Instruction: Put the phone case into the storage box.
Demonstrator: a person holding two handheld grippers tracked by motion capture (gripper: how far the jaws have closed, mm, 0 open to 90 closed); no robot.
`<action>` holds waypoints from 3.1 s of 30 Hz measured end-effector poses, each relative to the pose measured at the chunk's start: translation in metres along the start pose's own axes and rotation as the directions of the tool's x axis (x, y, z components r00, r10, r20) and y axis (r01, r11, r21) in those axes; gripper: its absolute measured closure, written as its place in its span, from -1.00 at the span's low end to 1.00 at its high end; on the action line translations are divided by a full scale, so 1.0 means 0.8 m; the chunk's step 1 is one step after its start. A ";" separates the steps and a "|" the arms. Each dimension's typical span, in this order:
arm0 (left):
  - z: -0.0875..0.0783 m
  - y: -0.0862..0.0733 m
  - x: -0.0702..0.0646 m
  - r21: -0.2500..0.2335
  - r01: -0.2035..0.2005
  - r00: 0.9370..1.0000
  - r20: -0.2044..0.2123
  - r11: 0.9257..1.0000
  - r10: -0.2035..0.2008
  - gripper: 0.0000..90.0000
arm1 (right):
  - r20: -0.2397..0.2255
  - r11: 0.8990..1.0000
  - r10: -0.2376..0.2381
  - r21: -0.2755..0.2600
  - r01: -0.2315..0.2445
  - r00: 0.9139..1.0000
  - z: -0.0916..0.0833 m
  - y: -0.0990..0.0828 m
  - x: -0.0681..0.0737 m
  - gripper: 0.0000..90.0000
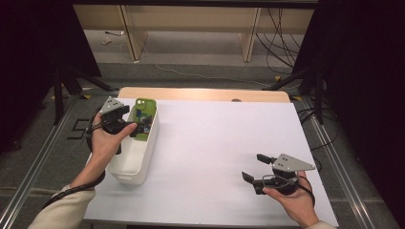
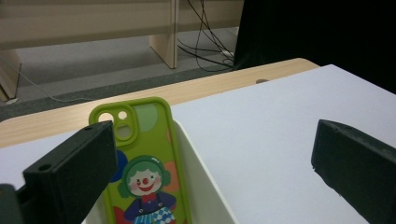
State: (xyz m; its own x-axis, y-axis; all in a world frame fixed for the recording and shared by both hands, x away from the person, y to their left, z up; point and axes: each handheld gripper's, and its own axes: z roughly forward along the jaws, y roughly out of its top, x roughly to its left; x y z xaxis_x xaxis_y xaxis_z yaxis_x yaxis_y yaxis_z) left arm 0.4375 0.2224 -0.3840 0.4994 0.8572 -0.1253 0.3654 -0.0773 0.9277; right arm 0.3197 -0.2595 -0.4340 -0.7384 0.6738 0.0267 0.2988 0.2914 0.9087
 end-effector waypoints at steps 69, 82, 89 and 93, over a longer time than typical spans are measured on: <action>-0.070 -0.058 -0.080 -0.083 -0.180 0.967 0.168 0.980 0.192 -0.99 | -0.006 1.000 -0.006 -0.008 0.006 1.000 -0.001 0.002 0.002 -0.63; -0.078 -0.069 -0.077 -0.085 -0.195 0.966 0.156 0.977 0.207 -0.99 | -0.007 1.000 -0.007 -0.010 0.007 1.000 -0.002 0.002 0.002 -0.63; -0.079 -0.073 -0.075 -0.091 -0.189 0.967 0.155 0.978 0.202 -0.99 | -0.010 1.000 -0.007 -0.011 0.007 1.000 -0.002 0.002 0.002 -0.63; -0.078 -0.075 -0.076 -0.090 -0.192 0.966 0.156 0.977 0.205 -0.99 | -0.010 1.000 -0.009 -0.010 0.009 1.000 -0.002 0.002 0.002 -0.63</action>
State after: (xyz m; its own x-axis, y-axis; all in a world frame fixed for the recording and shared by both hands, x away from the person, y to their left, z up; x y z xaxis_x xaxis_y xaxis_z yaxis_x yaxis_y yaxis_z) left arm 0.3364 0.2069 -0.4104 0.6799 0.7332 0.0138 0.1905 -0.1948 0.9622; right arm 0.3181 -0.2591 -0.4321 -0.7468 0.6646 0.0228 0.2862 0.2902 0.9132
